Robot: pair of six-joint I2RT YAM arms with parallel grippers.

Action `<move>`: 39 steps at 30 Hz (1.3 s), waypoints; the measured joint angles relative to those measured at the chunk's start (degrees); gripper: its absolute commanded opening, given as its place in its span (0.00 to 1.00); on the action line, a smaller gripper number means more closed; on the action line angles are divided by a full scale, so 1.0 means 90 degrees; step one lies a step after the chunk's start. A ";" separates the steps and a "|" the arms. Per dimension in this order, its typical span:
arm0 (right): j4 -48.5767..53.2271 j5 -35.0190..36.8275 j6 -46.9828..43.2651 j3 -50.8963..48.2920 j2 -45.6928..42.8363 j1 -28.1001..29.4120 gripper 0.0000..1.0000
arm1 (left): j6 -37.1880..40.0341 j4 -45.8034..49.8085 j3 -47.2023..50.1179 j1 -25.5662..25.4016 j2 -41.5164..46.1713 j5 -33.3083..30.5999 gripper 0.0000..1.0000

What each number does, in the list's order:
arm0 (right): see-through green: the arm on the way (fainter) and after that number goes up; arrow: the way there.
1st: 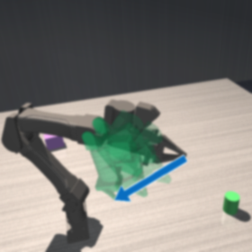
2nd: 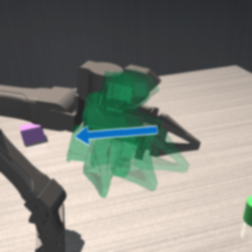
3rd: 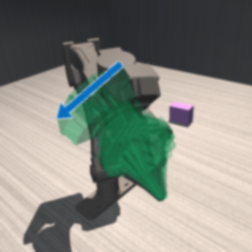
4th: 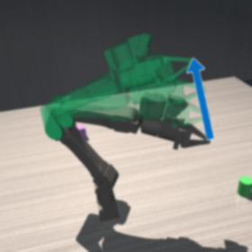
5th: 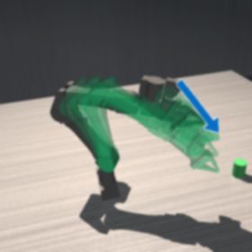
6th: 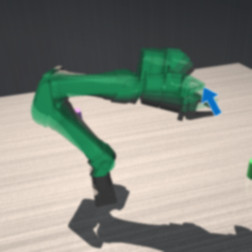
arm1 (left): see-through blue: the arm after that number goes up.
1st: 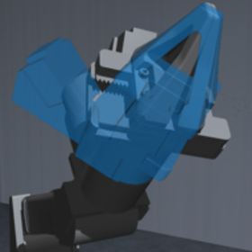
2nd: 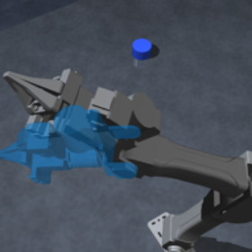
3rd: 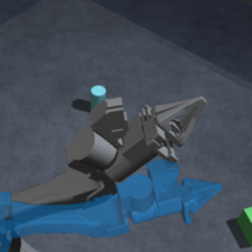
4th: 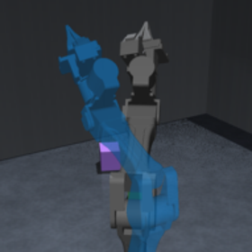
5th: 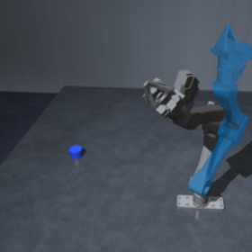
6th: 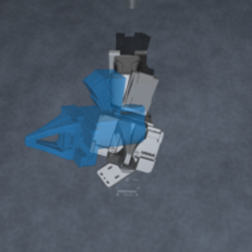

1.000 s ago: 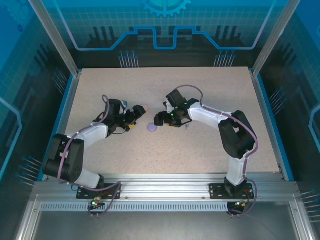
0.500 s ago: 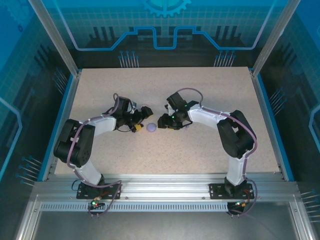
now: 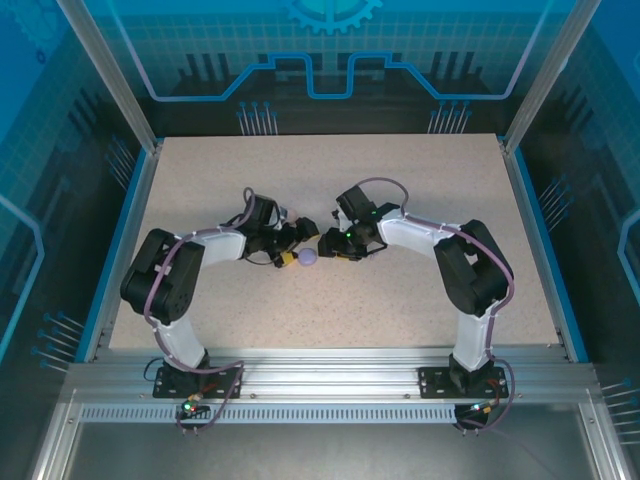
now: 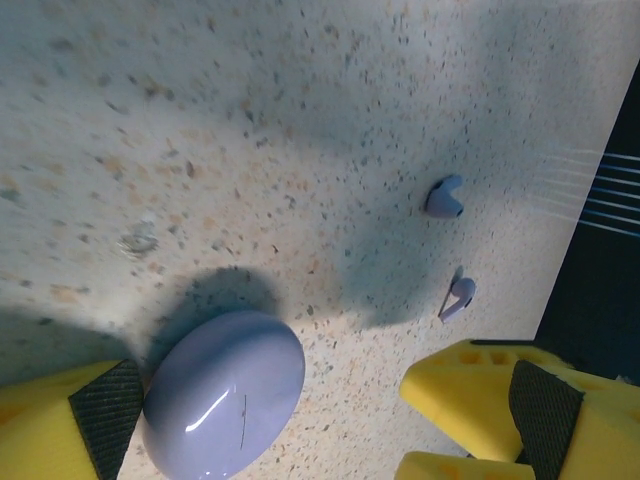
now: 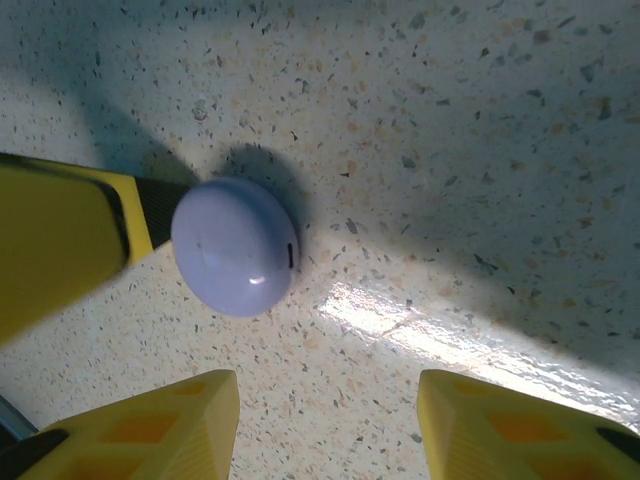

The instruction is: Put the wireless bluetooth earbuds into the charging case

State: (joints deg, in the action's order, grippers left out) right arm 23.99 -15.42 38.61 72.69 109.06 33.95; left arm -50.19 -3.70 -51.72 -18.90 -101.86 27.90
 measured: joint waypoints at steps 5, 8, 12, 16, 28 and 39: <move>-0.0007 -0.0010 0.0005 -0.0007 0.0070 -0.0012 0.56 | -0.0204 -0.0148 0.0017 -0.0146 0.0041 -0.0129 0.99; -0.0002 -0.0005 0.0002 -0.0007 0.0143 -0.0017 0.60 | -0.0265 -0.0153 0.0095 -0.0097 0.0182 -0.0202 0.99; 0.0107 0.0073 -0.0036 0.0051 0.0221 0.0005 0.67 | -0.0262 -0.0121 0.0146 0.0138 0.0313 -0.0272 0.99; 0.0469 0.0430 -0.0194 0.0423 0.0367 0.0141 0.74 | -0.0197 0.0073 0.0146 0.0391 0.0464 -0.0367 0.99; 0.2086 0.1991 -0.0627 0.2691 0.1479 0.1066 0.82 | -0.0053 0.0675 0.0301 0.1479 0.1095 -0.0605 0.99; 0.3140 0.2798 -0.0624 0.3976 0.2565 0.1440 0.75 | -0.0058 0.0704 0.0454 0.1559 0.1243 -0.0614 0.99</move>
State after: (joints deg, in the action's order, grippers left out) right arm 52.25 9.76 32.99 108.47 132.14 46.92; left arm -50.72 2.63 -47.64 -4.86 -90.67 22.37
